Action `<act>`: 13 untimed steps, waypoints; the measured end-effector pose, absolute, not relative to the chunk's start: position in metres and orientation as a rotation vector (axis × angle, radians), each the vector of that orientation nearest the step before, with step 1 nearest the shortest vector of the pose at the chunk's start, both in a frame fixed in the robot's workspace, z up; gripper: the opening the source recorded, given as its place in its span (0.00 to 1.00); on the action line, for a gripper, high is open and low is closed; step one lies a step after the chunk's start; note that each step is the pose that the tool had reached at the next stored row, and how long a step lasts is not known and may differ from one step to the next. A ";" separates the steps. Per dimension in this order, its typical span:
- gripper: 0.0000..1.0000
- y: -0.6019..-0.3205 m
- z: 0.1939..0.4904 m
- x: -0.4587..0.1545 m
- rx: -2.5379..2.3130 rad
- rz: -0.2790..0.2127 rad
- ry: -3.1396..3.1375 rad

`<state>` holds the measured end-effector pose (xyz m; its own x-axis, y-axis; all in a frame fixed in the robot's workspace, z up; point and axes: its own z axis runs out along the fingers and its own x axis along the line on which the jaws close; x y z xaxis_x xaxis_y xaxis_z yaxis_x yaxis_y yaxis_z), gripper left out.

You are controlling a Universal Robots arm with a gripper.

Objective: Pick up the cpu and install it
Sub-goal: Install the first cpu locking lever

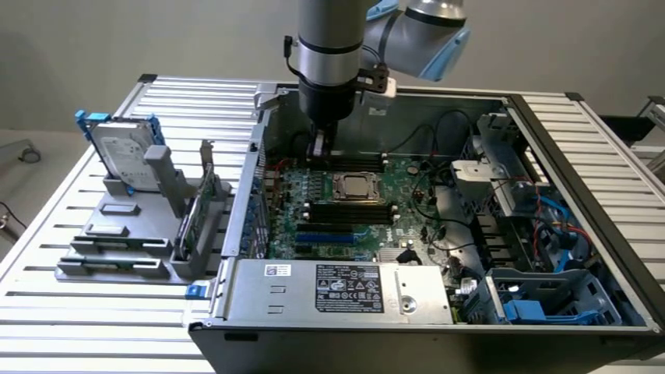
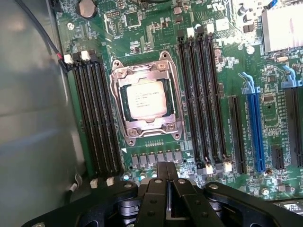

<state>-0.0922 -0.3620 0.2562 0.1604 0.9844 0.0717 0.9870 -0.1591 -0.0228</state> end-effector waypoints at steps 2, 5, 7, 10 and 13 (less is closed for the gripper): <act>0.11 -0.361 0.256 -0.092 -2.330 -0.052 -2.020; 0.11 -0.361 0.256 -0.092 -2.332 -0.046 -2.025; 0.11 -0.360 0.256 -0.092 -2.332 -0.046 -2.025; 0.11 -0.360 0.256 -0.092 -2.332 -0.046 -2.025; 0.11 -0.360 0.256 -0.092 -2.332 -0.046 -2.025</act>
